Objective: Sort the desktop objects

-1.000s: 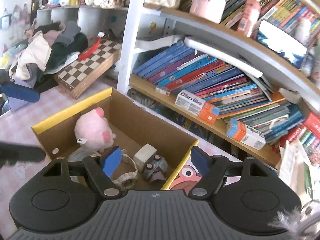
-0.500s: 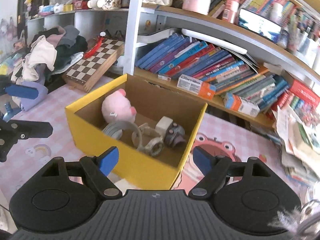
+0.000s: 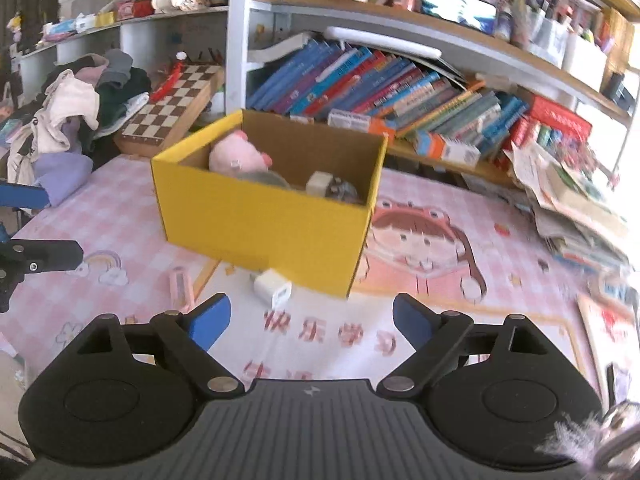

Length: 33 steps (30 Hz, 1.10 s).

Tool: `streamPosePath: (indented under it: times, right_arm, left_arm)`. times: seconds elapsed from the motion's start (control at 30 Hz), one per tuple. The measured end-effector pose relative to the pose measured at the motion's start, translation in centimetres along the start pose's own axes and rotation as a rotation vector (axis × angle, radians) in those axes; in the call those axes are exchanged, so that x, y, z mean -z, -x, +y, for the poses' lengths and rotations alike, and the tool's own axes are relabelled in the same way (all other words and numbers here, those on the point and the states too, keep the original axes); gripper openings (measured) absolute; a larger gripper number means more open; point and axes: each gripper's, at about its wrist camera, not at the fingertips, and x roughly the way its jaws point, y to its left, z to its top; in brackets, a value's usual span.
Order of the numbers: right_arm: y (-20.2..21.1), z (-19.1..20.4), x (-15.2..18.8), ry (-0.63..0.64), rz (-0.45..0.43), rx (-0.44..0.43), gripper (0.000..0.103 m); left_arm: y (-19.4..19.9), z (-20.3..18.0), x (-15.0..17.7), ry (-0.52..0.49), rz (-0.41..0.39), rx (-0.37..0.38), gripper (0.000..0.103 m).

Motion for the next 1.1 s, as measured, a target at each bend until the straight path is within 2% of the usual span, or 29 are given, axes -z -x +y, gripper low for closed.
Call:
streamPosePath:
  times: [0.23,0.43,0.8,1.1]
  right_arm:
    - [1.2,1.7,3.3,-0.059,0.029,0.043,0.095]
    - [1.3,3.0,4.7,-0.063,0.057,0.030,0.098]
    - [0.5,4.4,5.9,-0.058,0.148,0.015,0.100]
    - [0.7,5.4,5.5,-0.014,0.125,0.003,0.100]
  left_arm:
    - [0.7,0.3,2.3,0.018,0.027,-0.041,0.093]
    - [0.9,-0.2,3.7,0.003,0.047,-0.060,0.096]
    - [0.4,-1.8,5.5,-0.069,0.121,-0.020,0.096]
    - [0.2,-2.1,5.5,-0.080,0.124,-0.005,0.097]
